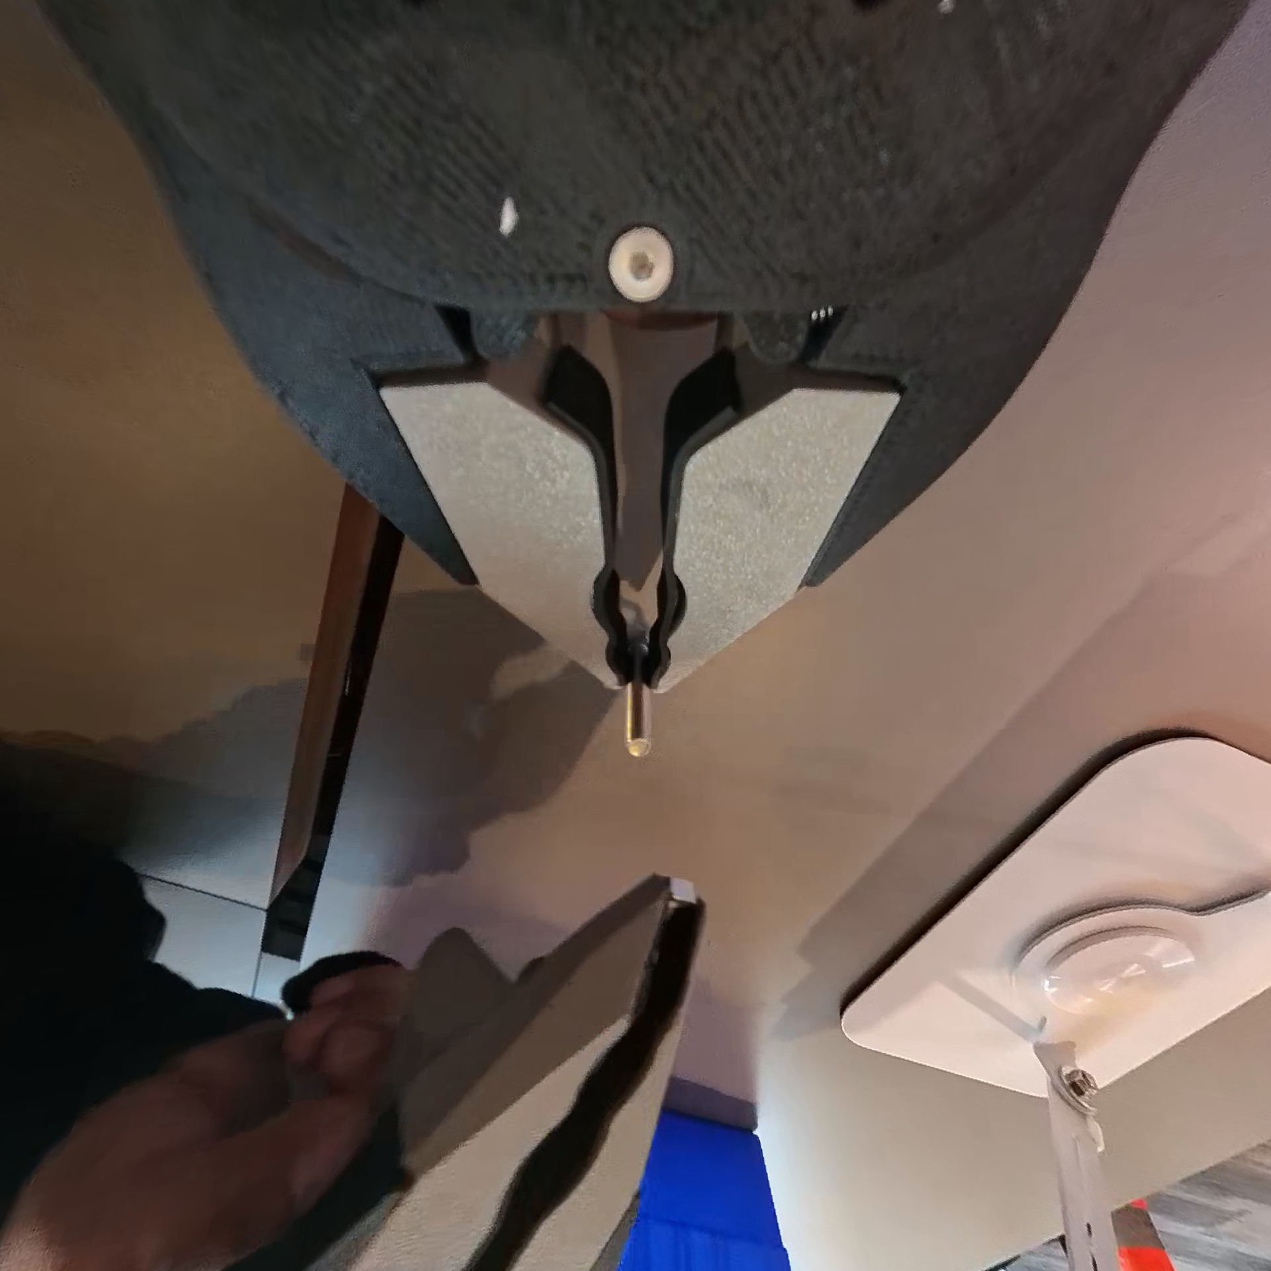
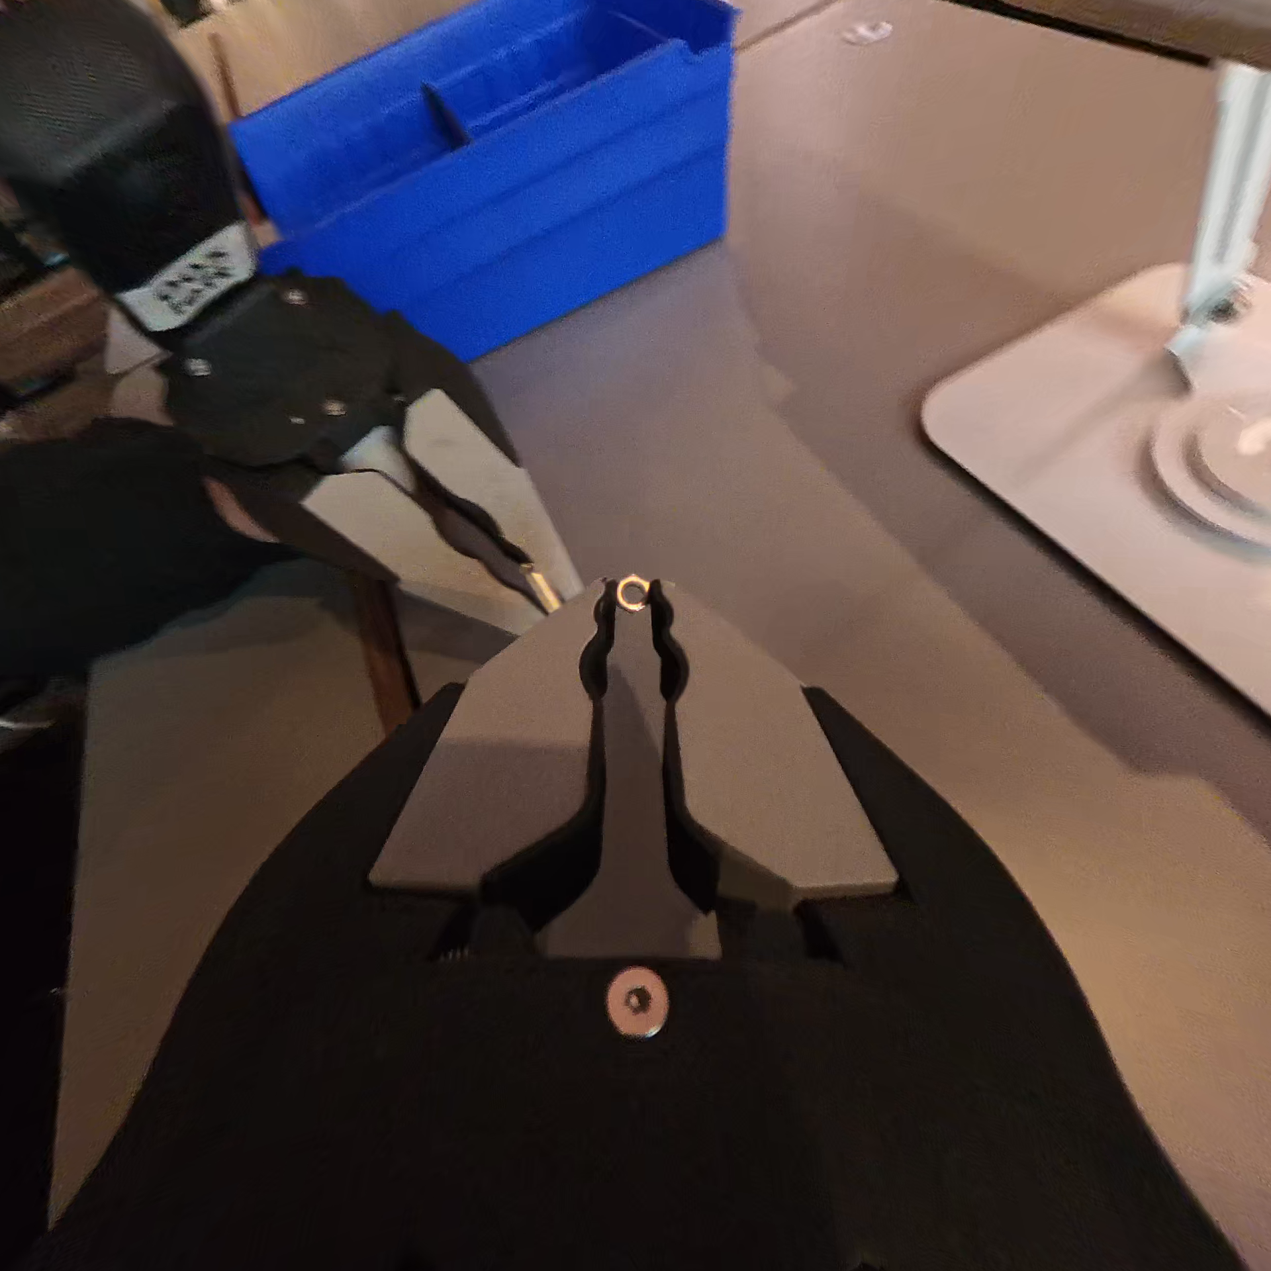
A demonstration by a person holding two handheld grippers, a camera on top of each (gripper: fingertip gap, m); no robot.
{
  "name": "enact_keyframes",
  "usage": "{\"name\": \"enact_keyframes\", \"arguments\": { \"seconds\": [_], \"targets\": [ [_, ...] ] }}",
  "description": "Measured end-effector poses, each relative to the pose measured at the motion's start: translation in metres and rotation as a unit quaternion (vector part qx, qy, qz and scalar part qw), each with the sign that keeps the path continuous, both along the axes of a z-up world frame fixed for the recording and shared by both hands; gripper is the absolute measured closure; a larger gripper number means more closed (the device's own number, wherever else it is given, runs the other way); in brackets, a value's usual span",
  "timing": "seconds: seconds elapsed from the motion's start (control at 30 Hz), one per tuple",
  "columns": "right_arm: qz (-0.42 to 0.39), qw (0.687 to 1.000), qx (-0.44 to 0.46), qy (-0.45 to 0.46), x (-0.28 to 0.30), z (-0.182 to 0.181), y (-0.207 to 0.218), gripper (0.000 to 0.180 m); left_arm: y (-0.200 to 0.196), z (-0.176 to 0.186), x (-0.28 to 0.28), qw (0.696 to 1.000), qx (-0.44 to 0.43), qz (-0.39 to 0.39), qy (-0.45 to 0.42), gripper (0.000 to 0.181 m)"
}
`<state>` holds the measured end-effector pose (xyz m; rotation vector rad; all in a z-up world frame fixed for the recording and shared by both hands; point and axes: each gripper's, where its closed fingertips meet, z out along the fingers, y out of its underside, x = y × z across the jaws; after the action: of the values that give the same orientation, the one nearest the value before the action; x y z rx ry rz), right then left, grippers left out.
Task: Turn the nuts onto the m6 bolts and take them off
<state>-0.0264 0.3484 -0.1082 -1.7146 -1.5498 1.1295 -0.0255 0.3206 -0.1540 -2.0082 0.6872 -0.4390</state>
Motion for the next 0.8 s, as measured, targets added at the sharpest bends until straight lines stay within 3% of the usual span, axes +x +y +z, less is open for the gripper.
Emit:
{"name": "enact_keyframes", "arguments": {
  "seconds": [0.27,0.8],
  "targets": [
    [0.045,0.999,0.028,0.005,-0.012,0.011,-0.036,0.173,0.002,0.0,-0.002,1.0,0.0,0.008,0.002,0.179],
    [0.055,0.987,0.143,-0.044,-0.015,-0.003,-0.039,0.173,0.003,0.001,-0.002,1.0,0.008,0.011,0.005,0.179]
  ]
}}
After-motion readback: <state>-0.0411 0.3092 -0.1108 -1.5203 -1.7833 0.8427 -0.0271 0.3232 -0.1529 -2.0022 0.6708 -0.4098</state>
